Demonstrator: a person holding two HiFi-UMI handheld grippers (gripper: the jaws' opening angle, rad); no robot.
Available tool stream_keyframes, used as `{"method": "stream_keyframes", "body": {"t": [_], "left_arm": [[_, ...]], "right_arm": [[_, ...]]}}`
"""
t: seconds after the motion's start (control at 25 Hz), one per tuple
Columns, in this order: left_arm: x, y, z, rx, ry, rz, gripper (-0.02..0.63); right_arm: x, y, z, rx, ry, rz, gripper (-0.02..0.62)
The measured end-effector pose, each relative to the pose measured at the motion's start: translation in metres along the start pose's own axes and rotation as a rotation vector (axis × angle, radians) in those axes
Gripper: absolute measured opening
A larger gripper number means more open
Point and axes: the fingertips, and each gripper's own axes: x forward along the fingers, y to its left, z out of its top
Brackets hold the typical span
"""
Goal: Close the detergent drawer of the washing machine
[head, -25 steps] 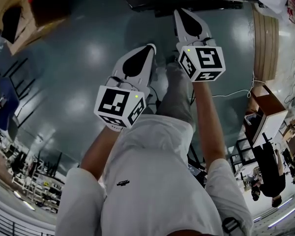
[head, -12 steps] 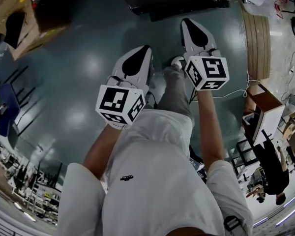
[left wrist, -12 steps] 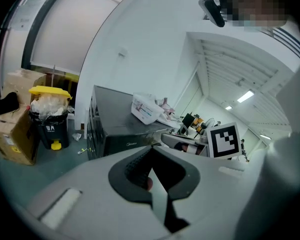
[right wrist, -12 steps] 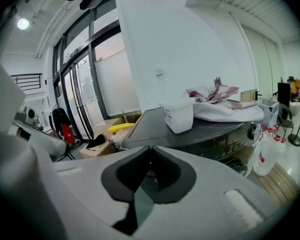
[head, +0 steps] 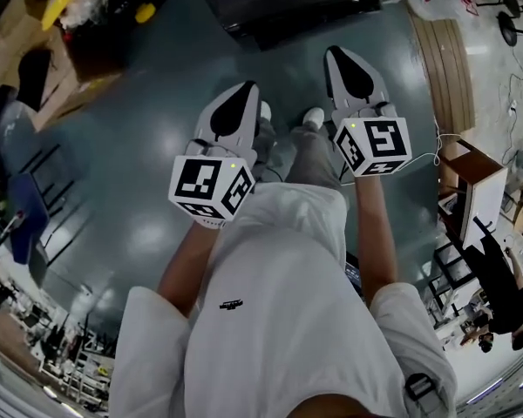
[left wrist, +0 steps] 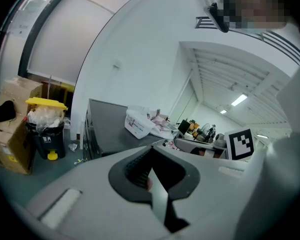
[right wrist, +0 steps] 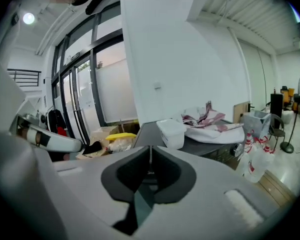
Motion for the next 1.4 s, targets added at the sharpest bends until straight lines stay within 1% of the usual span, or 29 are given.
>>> {"method": "stream_keyframes", "body": {"t": [0.16, 0.36, 0.6, 0.76, 1.12, 1.4], "left_arm": [[-0.007, -0.008, 0.015, 0.009, -0.034, -0.028, 0.014], [-0.013, -0.014, 0.028, 0.034, -0.051, -0.066, 0.014], [-0.024, -0.026, 0.047, 0.096, -0.08, -0.108, 0.014], [-0.031, -0.037, 0.054, 0.136, -0.101, -0.125, 0.014], [-0.041, -0.048, 0.066, 0.174, -0.143, -0.153, 0.014], [-0.047, -0.049, 0.072, 0.198, -0.154, -0.17, 0.014]], "right_arm": [[-0.025, 0.0, 0.018, -0.024, -0.039, -0.048, 0.006], [-0.056, 0.0, 0.035, -0.038, -0.069, -0.096, 0.006], [-0.093, -0.007, 0.048, -0.023, -0.099, -0.164, 0.006], [-0.116, -0.01, 0.051, -0.04, -0.111, -0.194, 0.006], [-0.156, -0.014, 0.06, -0.052, -0.152, -0.266, 0.006], [-0.178, -0.015, 0.064, -0.075, -0.166, -0.312, 0.005]]}}
